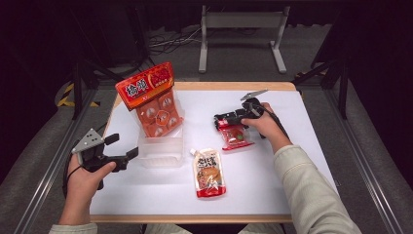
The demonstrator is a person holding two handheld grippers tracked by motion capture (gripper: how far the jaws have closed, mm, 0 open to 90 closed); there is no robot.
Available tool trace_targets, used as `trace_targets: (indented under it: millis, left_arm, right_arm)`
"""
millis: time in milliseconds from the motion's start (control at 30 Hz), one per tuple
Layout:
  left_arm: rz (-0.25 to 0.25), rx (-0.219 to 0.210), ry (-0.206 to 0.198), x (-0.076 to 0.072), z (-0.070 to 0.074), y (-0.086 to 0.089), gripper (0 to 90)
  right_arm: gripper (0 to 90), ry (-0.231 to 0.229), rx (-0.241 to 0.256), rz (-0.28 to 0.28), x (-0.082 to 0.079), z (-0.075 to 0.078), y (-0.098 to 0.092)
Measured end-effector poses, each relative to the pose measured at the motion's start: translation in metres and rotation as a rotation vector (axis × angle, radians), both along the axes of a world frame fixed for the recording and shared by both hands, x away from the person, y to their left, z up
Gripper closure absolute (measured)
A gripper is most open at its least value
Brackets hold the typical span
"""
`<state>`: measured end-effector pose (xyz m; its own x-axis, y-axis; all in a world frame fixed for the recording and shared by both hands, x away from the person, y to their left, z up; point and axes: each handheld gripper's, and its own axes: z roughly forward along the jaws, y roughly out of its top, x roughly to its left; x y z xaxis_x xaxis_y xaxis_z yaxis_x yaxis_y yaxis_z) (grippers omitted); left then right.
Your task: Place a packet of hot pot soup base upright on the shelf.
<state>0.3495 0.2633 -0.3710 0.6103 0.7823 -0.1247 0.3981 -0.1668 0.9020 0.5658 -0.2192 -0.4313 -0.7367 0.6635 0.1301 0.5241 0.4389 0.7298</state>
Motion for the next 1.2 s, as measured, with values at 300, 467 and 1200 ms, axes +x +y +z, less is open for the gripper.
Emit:
trace_targets:
  millis: [300,467,1200]
  left_arm:
    - [0.000,0.000,0.004,0.000,0.000,0.000,8.8]
    - [-0.002,-0.001,0.005,0.000,0.000,0.000,8.8]
    - [0.008,-0.019,0.012,0.001,0.000,0.005,8.7]
  right_arm:
    - [28.5,0.019,0.010,0.010,0.001,-0.007,0.002]
    - [36.8,-0.005,-0.036,0.016,0.000,-0.006,0.003]
    - [85.0,-0.066,-0.086,0.012,-0.022,0.022,-0.008]
